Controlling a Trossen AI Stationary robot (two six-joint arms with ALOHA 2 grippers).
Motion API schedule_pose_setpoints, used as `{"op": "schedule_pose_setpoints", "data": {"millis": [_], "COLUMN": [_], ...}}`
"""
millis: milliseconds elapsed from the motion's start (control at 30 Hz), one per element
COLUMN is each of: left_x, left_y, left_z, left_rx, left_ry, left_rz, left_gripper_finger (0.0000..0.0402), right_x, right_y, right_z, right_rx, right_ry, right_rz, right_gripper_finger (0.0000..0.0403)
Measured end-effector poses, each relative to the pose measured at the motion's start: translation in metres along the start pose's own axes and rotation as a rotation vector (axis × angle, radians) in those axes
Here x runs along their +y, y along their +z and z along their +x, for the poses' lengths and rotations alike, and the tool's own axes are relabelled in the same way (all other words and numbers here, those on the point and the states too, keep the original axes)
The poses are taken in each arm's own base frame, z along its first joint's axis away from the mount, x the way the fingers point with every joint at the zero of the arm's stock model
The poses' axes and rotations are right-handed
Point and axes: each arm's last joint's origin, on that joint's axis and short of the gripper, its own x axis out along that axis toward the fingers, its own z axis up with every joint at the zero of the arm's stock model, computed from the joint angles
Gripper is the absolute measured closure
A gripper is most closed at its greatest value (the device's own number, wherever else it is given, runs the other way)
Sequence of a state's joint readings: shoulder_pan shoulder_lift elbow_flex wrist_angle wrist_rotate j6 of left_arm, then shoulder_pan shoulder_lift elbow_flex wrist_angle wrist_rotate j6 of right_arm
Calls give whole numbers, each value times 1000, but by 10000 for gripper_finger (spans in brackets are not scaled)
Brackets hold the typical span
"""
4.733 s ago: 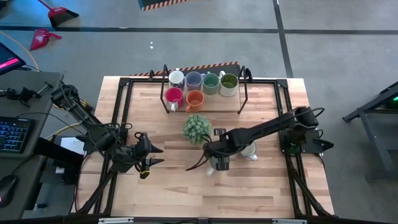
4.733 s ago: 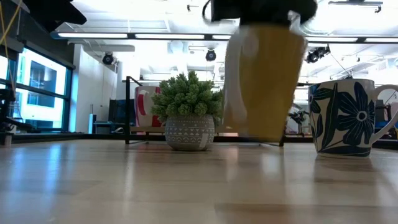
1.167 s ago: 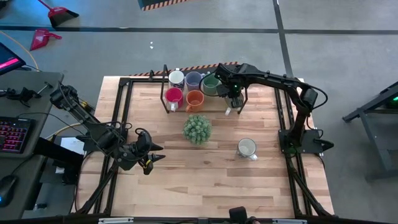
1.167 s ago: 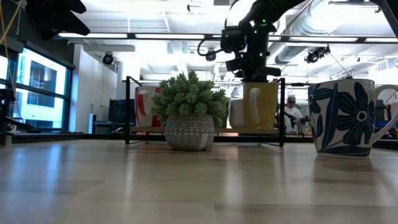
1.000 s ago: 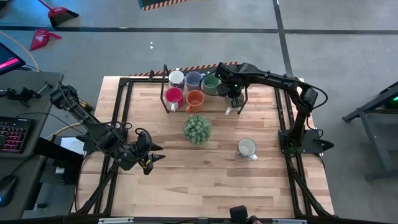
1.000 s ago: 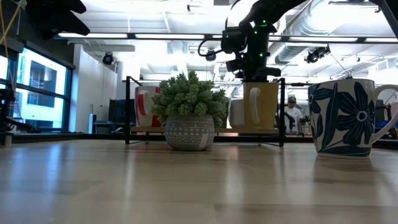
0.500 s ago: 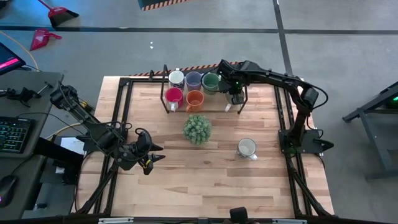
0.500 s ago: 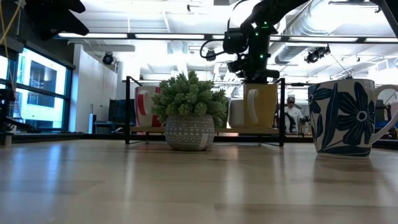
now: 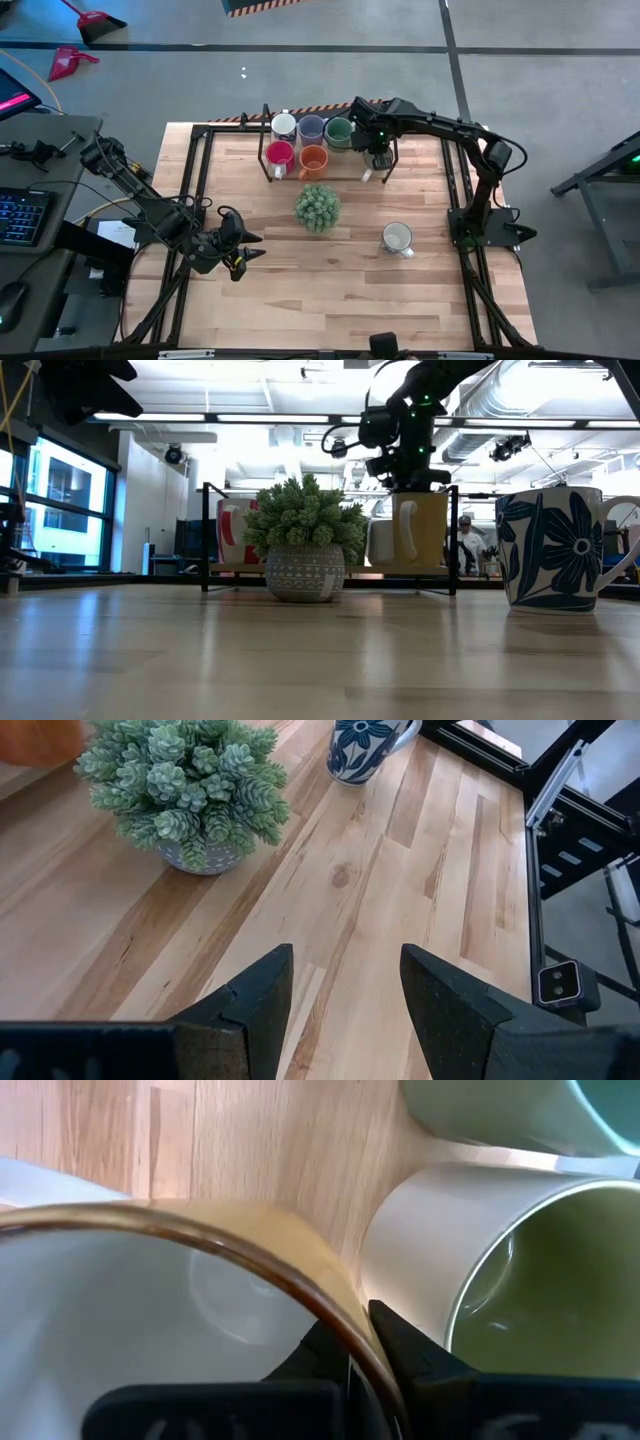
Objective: Place coffee mugs
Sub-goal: Put the yellow mug on the shelf
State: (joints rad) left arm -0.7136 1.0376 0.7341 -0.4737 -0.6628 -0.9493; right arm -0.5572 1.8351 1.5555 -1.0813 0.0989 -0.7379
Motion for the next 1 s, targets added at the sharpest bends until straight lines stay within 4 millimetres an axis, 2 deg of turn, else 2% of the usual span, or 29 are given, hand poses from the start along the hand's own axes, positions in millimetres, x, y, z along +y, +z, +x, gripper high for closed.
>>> {"op": "schedule_pose_setpoints", "data": {"millis": [500, 1000], "left_x": [0, 0], "left_y": [0, 0], "left_z": [0, 0], "left_rx": [1, 1], "left_ry": [0, 0], "left_rz": [0, 1], "left_gripper_finger": [227, 227], "right_x": [-2, -3], "right_y": [2, 1], "right_z": [2, 1], "right_rx": [9, 37], "right_ry": [-46, -81], "right_rz": [2, 7], "right_gripper_finger": [357, 331]}}
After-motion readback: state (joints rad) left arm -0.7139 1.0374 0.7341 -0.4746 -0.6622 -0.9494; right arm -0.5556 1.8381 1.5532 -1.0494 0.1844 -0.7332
